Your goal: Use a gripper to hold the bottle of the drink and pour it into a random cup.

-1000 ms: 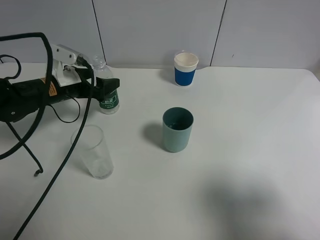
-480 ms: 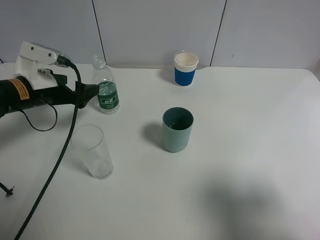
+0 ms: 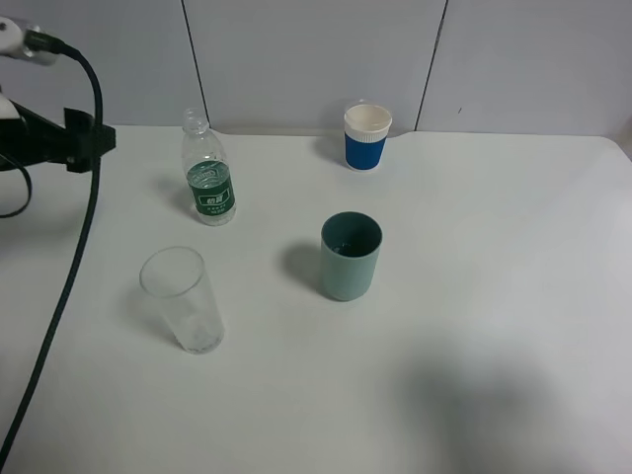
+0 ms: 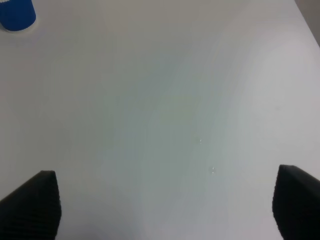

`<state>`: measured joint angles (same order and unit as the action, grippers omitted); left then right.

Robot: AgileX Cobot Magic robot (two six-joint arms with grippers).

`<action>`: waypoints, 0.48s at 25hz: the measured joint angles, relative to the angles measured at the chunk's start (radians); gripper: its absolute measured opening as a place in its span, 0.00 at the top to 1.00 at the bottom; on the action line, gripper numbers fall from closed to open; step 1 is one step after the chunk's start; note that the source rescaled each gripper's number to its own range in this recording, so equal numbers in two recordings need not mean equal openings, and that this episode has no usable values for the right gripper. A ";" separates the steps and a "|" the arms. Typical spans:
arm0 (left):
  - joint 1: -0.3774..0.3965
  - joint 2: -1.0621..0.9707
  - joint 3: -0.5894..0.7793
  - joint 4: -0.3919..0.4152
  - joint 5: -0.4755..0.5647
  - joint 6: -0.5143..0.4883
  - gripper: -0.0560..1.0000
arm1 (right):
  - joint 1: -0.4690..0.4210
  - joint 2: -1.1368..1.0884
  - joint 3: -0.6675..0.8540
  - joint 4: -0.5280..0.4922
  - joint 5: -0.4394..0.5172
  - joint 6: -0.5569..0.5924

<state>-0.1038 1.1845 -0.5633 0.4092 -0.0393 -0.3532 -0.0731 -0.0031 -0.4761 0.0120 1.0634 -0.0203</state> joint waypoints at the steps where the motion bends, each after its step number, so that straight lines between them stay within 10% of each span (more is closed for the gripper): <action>1: 0.000 -0.034 -0.019 -0.005 0.060 0.000 0.01 | 0.000 0.000 0.000 0.000 0.000 0.000; 12: 0.000 -0.290 -0.136 -0.046 0.565 0.000 0.01 | 0.000 0.000 0.000 0.000 0.000 0.000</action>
<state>-0.1038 0.8950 -0.6992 0.3632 0.5252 -0.3532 -0.0731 -0.0031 -0.4761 0.0120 1.0634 -0.0203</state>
